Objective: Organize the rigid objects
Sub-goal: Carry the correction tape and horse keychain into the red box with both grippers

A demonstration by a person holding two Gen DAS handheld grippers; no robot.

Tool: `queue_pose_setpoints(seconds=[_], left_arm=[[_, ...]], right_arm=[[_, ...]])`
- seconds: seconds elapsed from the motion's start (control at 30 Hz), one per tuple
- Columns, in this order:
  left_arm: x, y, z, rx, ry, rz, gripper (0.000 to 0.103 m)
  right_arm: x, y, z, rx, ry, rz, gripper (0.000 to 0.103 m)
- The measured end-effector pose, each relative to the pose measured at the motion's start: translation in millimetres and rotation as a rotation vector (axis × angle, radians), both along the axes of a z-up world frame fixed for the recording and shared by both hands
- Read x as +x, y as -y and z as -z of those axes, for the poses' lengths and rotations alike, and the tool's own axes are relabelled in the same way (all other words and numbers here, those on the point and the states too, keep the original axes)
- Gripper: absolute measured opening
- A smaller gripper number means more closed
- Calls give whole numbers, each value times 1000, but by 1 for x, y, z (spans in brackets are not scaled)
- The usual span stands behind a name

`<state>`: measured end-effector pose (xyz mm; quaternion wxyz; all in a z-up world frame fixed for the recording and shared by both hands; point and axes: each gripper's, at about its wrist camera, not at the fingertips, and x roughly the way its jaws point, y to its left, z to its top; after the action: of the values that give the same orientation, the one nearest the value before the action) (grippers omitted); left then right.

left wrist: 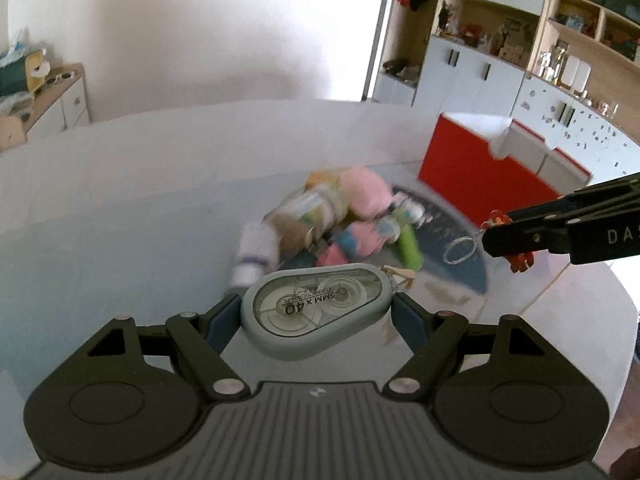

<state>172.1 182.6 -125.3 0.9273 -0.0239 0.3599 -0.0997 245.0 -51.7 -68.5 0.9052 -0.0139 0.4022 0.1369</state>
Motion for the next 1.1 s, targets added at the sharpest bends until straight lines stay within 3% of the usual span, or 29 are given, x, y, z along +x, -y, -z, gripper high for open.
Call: queue_pose_setpoints(seconds=[0.53, 1.1], left_arm=[[40, 82, -73, 71, 76, 45, 81], [113, 192, -100, 58, 64, 84, 81]], right_arm=[[12, 73, -46, 11, 87, -19, 40], [37, 182, -40, -17, 107, 23, 41]])
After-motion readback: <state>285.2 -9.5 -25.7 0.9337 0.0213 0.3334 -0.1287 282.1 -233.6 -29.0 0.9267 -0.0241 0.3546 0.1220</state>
